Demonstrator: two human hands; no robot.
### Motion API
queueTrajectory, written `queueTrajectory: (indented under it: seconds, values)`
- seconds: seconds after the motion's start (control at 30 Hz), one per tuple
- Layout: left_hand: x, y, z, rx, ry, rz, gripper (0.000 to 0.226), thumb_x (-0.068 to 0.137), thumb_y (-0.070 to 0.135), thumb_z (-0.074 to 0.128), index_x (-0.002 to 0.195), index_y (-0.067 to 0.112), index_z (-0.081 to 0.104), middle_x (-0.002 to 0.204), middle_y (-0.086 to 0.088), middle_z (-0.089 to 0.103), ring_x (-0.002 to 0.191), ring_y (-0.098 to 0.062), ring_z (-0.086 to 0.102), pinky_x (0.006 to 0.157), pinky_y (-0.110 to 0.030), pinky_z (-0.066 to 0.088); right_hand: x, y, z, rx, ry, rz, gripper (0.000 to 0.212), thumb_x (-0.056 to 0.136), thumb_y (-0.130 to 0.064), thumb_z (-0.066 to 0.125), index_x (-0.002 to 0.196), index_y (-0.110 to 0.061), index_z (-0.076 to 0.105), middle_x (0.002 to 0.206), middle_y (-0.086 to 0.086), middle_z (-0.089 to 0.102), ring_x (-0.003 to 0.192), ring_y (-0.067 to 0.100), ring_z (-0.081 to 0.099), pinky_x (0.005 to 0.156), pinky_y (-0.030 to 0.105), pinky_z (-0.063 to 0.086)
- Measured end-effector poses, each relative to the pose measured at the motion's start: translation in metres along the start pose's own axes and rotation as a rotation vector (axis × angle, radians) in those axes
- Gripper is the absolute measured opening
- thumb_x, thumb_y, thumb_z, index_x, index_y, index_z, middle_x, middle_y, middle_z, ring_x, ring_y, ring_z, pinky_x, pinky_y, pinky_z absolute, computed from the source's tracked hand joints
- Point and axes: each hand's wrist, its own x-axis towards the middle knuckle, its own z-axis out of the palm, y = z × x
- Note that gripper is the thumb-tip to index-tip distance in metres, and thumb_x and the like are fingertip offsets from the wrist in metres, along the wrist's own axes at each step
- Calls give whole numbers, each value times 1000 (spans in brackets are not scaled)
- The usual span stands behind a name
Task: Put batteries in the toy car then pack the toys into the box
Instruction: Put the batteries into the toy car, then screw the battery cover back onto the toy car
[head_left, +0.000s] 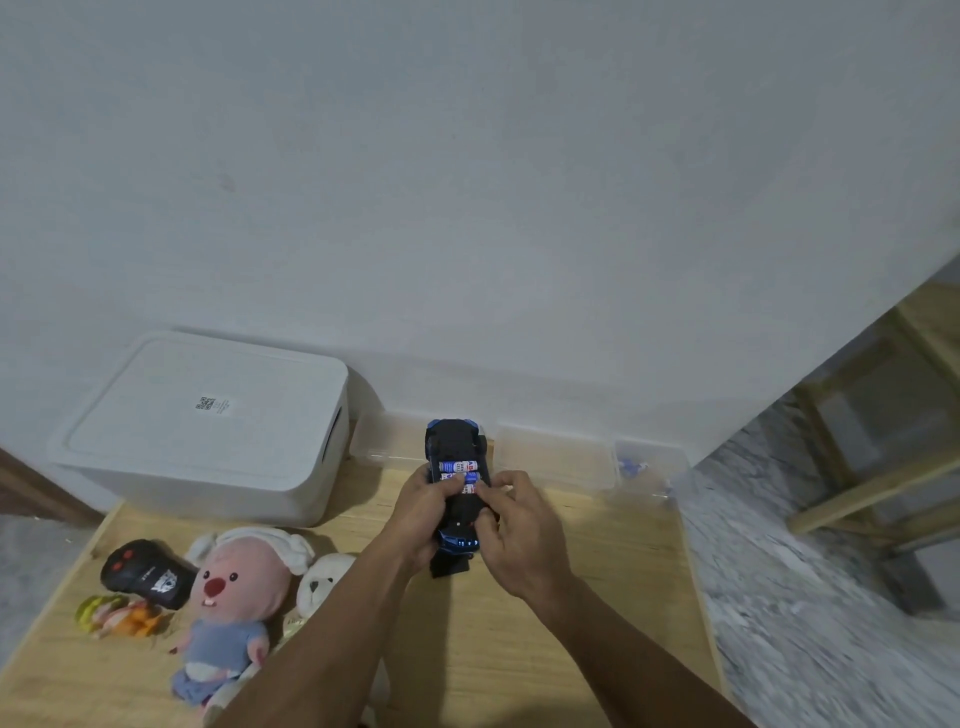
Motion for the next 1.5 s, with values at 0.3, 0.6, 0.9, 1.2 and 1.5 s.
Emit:
queueTrajectory:
  seconds: [0.3,0.6,0.9,1.2,1.5]
  values:
    - [2,-2,-1,-14,51,15,24,97,18,56,116,3,59,92,-16,71,75,-26,68,59,-33,55,1,-10,-1,-192,-225,15,63,84,-41,25,144,-25,40,150,0,38,120,22,47,100,36,41]
    - [-2,2,-25,-93,178,-61,37,96,33,57,111,0,63,96,-23,72,77,-36,70,65,-41,58,17,0,2,370,-216,475,37,98,-14,42,131,-19,57,124,3,62,108,14,56,94,24,44]
    - [-5,7,-52,-142,235,-75,45,98,41,50,115,2,64,102,-23,72,86,-38,69,82,-51,56,-1,8,26,-84,-496,450,37,87,-32,66,122,-21,63,117,0,66,105,18,61,87,27,49]
    - [-5,14,-61,-222,161,-107,47,100,42,43,106,1,66,83,-19,72,69,-34,68,61,-42,60,1,-15,49,-389,-683,181,63,82,-44,68,134,-20,41,127,7,44,118,25,41,98,36,40]
    - [-4,9,-61,-190,182,-97,46,98,43,46,115,4,64,103,-22,72,86,-38,69,81,-51,56,18,-7,25,228,-366,566,14,93,-9,58,104,-17,57,103,6,64,85,20,61,73,34,55]
